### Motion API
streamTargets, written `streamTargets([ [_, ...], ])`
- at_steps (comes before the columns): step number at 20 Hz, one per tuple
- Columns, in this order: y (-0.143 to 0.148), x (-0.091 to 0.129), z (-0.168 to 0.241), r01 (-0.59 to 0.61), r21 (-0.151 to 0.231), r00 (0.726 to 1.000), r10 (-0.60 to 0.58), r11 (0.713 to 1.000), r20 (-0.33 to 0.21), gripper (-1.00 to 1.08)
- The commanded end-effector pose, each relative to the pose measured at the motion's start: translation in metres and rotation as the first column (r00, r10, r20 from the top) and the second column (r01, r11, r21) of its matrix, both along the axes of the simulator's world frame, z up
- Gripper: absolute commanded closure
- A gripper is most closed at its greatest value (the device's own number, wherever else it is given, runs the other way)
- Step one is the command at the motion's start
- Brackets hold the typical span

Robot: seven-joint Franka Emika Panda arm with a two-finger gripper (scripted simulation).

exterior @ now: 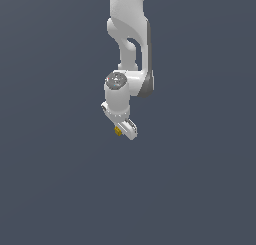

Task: Pick up the object and move it to a goal position.

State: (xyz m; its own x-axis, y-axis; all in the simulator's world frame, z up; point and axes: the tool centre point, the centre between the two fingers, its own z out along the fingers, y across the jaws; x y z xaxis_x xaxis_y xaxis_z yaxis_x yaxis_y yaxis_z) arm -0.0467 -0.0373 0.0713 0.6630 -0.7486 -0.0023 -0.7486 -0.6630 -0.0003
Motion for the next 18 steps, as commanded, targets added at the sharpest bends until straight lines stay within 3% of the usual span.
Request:
streamTargets([
  [1, -0.019, -0.013, 0.016, 0.001, 0.001, 1.000, -0.001, 1.000, 0.001, 1.08],
  [11, -0.099, -0.066, 0.082, 0.001, 0.002, 1.000, -0.001, 1.000, 0.001, 1.08],
  [18, -0.139, -0.090, 0.115, 0.002, 0.000, 1.000, -0.002, 1.000, 0.001, 1.08],
])
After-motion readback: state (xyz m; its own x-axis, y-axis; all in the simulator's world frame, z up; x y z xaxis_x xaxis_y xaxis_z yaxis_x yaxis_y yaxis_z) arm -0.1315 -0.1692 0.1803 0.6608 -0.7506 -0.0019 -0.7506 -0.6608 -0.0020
